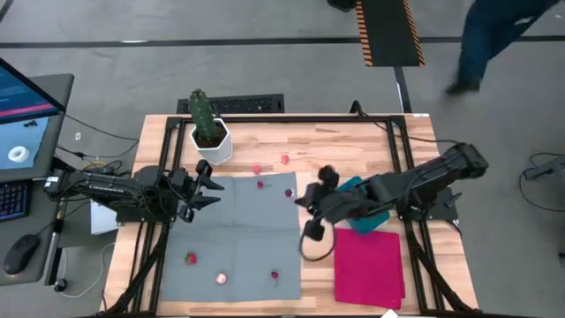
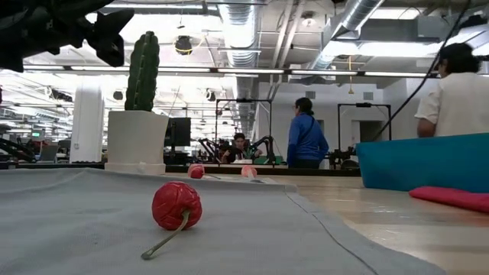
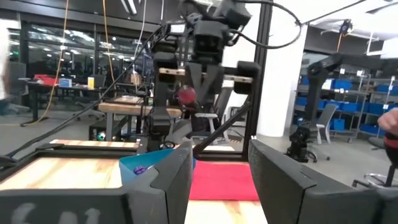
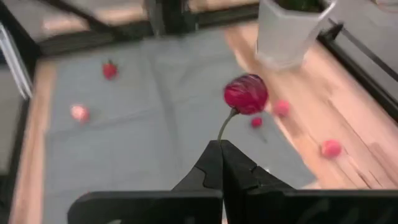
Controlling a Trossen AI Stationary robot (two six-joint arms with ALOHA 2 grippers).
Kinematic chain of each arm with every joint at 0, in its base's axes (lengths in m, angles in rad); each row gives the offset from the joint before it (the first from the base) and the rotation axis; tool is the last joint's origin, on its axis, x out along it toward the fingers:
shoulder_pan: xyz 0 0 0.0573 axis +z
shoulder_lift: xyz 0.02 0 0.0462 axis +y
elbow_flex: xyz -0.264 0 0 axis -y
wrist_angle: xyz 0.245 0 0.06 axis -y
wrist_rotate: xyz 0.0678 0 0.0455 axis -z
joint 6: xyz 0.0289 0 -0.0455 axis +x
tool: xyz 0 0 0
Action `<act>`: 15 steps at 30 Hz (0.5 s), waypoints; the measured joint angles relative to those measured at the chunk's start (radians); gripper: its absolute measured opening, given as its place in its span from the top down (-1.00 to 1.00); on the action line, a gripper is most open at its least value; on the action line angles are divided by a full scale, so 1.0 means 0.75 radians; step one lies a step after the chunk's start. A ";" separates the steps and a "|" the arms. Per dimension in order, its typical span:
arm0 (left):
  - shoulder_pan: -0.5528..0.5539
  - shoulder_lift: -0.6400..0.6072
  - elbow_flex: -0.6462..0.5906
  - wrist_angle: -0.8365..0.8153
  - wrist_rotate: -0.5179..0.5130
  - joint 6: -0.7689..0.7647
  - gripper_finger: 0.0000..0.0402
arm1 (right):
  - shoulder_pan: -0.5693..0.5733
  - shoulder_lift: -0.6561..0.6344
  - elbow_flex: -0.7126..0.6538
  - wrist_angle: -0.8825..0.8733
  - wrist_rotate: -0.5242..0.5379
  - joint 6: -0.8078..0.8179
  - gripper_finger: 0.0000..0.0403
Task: Pick and placing Produce into tupperware
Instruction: Put the red cherry into the blue bin
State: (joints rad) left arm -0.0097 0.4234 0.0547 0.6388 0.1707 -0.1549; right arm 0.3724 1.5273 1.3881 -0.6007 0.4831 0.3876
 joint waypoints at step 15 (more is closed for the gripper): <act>-0.001 -0.007 0.000 -0.087 0.002 -0.044 0.26 | 0.000 -0.561 -0.635 0.401 -0.049 0.061 0.94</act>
State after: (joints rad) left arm -0.0101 0.4179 0.0547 0.5737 0.1726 -0.1878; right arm 0.3727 1.1065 0.9122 -0.3003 0.4465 0.4329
